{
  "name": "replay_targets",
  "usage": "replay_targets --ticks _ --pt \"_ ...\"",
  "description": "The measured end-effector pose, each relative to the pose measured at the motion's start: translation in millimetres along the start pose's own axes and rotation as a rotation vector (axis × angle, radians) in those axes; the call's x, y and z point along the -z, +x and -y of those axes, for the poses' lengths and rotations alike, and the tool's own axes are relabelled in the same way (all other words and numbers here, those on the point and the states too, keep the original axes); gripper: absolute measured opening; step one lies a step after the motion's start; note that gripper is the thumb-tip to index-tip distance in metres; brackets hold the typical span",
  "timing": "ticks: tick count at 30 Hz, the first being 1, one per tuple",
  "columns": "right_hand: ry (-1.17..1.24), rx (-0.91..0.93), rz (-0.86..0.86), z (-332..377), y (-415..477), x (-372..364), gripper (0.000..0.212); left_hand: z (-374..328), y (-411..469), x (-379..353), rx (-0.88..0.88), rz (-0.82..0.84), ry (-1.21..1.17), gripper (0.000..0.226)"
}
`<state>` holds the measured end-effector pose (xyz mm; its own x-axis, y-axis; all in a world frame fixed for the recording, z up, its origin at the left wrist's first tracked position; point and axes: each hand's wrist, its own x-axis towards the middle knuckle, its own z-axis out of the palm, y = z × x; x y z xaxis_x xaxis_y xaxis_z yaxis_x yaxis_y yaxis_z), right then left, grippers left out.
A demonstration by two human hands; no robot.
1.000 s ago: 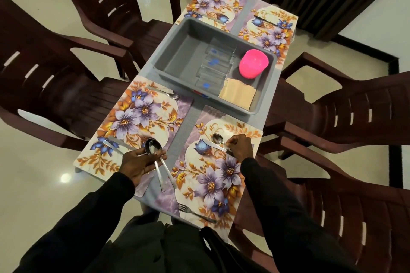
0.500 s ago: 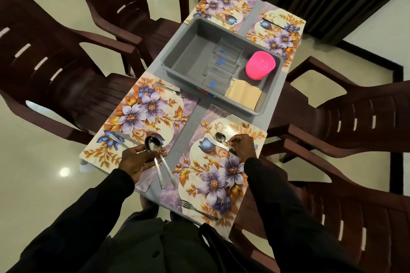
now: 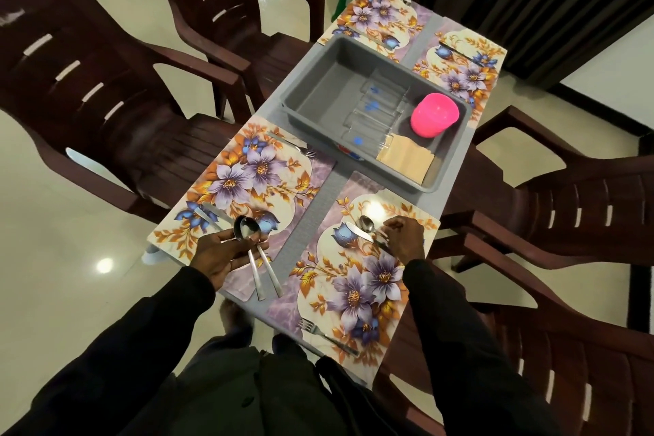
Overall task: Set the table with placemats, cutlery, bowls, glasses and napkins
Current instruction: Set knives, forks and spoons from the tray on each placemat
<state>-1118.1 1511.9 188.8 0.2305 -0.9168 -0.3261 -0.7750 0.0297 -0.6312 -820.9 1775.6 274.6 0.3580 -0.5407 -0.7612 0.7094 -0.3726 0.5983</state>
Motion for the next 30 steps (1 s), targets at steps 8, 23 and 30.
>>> replay_targets --ticks 8,23,30 --pt "0.316 0.205 0.203 114 -86 -42 0.006 -21 -11 34 -0.033 0.14 -0.121 0.041" --pt "0.414 0.208 0.73 377 -252 -276 0.011 -113 -43 274 -0.229 0.0 -0.084 0.03" --pt "0.338 0.279 0.793 485 -283 -369 0.013 -160 -62 410 -0.29 -0.107 -0.256 0.027"
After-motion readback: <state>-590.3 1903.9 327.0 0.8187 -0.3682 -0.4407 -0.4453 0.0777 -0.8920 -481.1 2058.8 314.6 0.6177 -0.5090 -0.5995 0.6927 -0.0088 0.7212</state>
